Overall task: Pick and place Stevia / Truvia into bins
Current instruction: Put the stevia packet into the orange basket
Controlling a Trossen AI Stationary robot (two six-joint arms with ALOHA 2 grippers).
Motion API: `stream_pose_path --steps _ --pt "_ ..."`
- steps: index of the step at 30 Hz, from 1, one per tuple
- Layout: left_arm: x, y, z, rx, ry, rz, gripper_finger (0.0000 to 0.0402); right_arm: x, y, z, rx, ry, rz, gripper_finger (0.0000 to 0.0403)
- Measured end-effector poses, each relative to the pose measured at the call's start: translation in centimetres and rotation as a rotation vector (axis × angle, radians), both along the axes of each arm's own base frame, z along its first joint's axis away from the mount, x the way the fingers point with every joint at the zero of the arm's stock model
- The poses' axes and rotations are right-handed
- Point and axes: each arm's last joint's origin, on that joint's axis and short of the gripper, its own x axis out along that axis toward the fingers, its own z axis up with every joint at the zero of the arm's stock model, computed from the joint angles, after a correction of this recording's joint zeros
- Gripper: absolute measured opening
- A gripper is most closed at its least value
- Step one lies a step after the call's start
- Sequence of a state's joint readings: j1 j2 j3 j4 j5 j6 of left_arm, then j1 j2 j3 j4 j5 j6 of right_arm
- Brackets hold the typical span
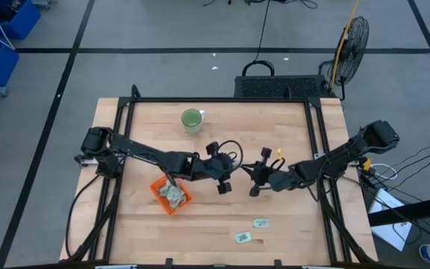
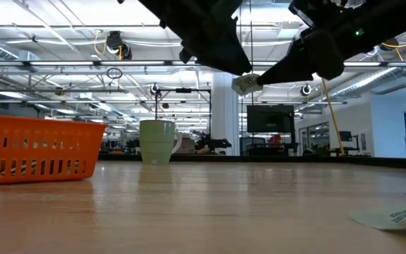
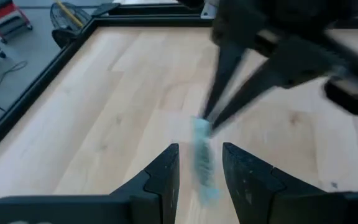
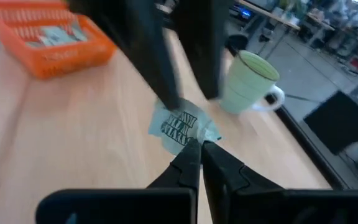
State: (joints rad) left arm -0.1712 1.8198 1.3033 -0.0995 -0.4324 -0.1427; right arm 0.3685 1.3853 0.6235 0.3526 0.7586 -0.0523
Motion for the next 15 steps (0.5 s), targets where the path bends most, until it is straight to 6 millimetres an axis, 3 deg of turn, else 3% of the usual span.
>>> stream_pose_path --steps 15 --pt "-0.36 0.2 -0.59 -0.038 0.074 -0.028 0.0114 0.45 0.26 0.89 0.013 -0.077 0.067 0.0004"
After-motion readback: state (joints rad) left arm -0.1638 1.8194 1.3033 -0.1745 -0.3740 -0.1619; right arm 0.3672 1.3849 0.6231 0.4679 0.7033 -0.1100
